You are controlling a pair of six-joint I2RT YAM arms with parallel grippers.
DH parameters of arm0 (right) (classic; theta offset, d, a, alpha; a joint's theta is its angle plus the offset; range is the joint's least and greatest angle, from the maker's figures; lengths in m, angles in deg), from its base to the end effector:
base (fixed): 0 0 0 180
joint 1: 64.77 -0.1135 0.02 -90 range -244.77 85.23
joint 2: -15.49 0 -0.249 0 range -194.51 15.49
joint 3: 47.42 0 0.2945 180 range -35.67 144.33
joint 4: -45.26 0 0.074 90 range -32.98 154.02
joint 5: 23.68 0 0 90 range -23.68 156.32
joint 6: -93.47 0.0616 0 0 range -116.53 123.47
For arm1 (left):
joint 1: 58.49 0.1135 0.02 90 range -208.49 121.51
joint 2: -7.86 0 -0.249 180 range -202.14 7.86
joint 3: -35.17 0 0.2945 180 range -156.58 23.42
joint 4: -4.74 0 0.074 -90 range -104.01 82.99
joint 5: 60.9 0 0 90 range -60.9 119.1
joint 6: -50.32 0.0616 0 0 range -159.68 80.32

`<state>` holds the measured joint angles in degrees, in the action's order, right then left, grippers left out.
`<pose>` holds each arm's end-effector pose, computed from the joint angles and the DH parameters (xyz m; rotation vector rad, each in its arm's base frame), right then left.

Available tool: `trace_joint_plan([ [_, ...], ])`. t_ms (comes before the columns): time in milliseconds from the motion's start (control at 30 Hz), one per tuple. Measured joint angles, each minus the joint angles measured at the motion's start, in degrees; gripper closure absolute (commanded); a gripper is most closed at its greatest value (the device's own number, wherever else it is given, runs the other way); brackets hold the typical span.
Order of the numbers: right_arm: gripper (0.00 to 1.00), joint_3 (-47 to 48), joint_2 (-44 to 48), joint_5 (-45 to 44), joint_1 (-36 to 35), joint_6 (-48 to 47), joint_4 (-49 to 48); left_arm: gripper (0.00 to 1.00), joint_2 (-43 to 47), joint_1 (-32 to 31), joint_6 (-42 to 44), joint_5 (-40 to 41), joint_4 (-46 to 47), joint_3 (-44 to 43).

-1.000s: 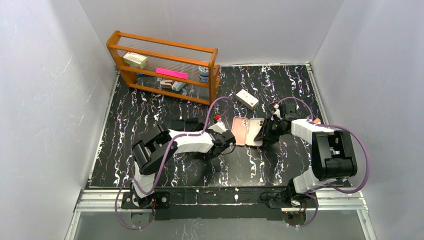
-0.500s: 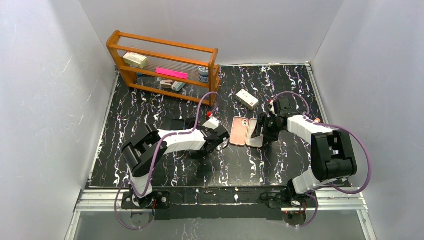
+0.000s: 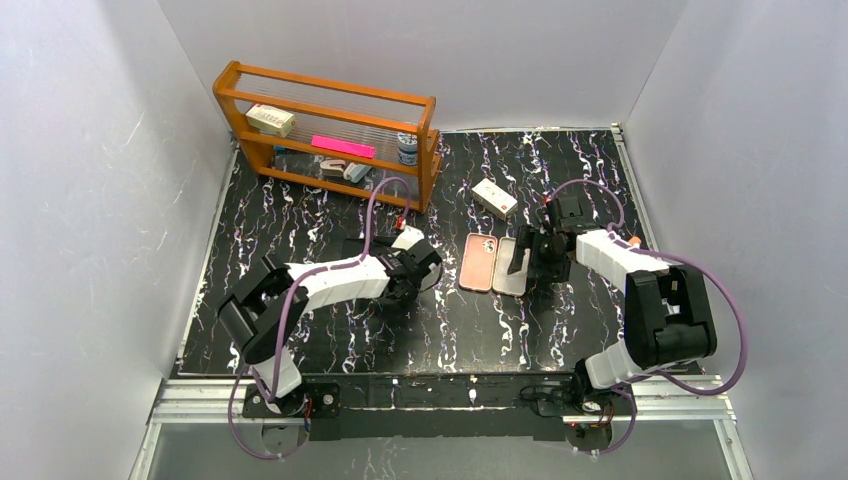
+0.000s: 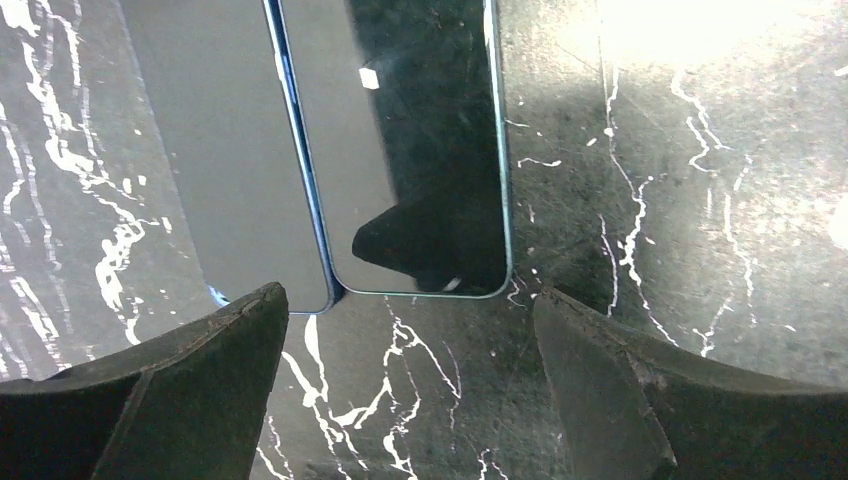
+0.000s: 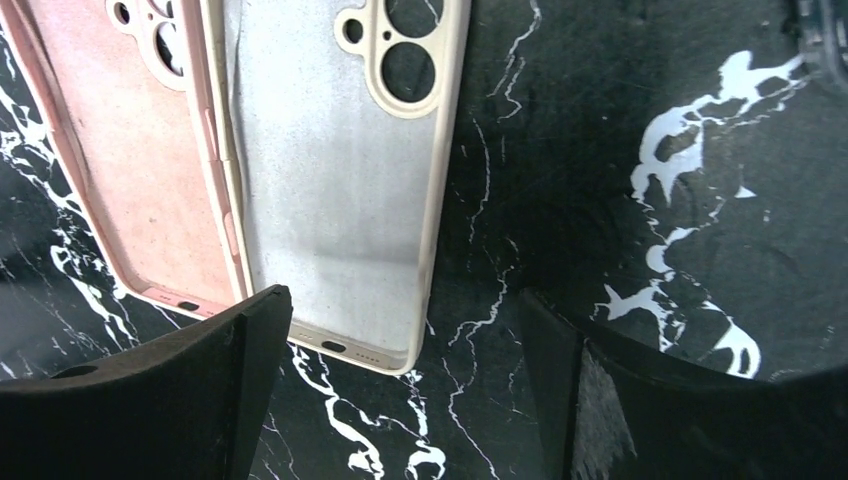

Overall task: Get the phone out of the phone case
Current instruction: Place the phone at the center of the board, then pick up the phone at the center of the board.

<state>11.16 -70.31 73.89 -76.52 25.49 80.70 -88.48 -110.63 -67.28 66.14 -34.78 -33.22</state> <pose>0.3172 0.0743 0.1071 0.1984 2.6931 0.3617 0.2471 -0.2574 0.1092 0.3563 2.3973 0.3130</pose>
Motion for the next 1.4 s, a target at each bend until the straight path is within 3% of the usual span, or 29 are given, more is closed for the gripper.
trace_joint_plan([
  [67,0.01,0.42,0.24,-0.96,0.00,-0.48,0.79,0.02,0.92,0.50,-0.35,-1.86,1.01,0.81],
  [333,0.01,2.95,5.62,-9.84,0.39,-2.89,-2.38,0.02,7.61,4.68,-1.70,-11.39,3.69,4.59],
  [600,0.01,6.67,0.98,-18.80,6.88,-5.97,-6.95,0.02,26.14,13.22,-0.17,-18.08,3.08,3.67],
  [900,0.01,11.13,-8.31,-13.25,14.34,-11.47,-9.38,0.02,36.54,15.06,6.64,-17.33,-0.37,1.03],
  [1167,0.01,17.79,-18.23,-5.18,15.43,-17.81,-9.53,0.02,40.09,15.91,10.36,-12.09,-2.19,3.08],
  [1400,0.01,19.17,-18.93,0.22,15.54,-18.21,-6.19,0.02,40.83,16.59,11.15,-11.65,-2.27,3.78],
])
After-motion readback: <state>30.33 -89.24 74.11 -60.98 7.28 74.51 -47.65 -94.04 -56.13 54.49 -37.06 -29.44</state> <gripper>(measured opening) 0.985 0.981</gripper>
